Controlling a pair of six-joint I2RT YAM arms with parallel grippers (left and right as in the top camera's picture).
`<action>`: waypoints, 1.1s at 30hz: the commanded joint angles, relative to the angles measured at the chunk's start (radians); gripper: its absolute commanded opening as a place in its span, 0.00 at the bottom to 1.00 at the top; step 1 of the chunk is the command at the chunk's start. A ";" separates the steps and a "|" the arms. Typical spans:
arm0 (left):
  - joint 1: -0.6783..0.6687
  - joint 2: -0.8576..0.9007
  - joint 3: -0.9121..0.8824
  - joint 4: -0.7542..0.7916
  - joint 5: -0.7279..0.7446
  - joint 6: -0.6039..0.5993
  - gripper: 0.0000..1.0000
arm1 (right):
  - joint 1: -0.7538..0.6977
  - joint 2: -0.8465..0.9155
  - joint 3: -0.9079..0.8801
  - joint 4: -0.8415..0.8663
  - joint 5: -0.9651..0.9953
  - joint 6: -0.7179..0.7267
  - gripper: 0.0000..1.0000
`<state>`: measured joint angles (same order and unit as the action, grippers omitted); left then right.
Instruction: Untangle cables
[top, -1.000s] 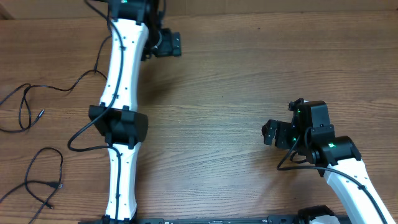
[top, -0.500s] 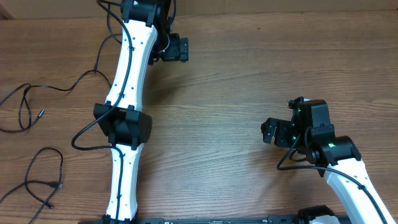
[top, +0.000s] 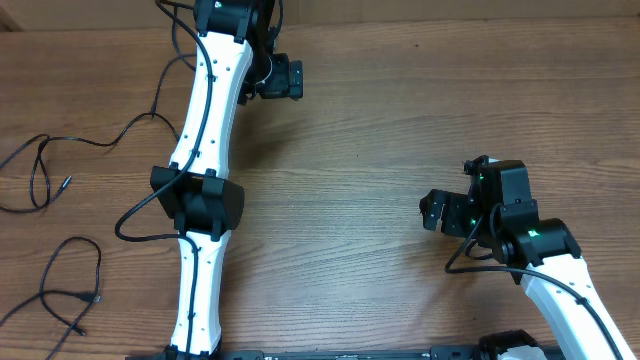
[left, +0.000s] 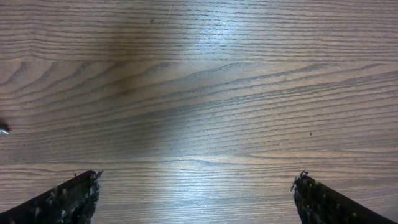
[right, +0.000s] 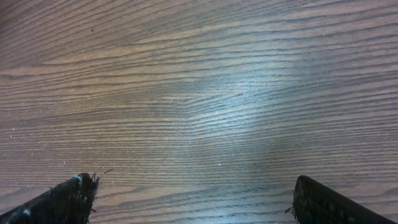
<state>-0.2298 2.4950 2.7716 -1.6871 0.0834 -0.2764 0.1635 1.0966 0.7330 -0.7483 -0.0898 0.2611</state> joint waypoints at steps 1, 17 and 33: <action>-0.006 -0.002 -0.003 -0.003 0.011 0.026 1.00 | -0.004 -0.006 0.007 0.006 -0.006 0.003 1.00; -0.006 -0.002 -0.003 -0.002 0.010 0.026 1.00 | -0.004 -0.006 0.007 0.006 -0.006 0.003 1.00; -0.026 -0.009 -0.003 0.102 0.014 0.026 1.00 | -0.004 -0.006 0.007 0.007 -0.006 0.003 1.00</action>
<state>-0.2344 2.4950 2.7716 -1.6032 0.0834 -0.2764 0.1635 1.0966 0.7330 -0.7475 -0.0902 0.2619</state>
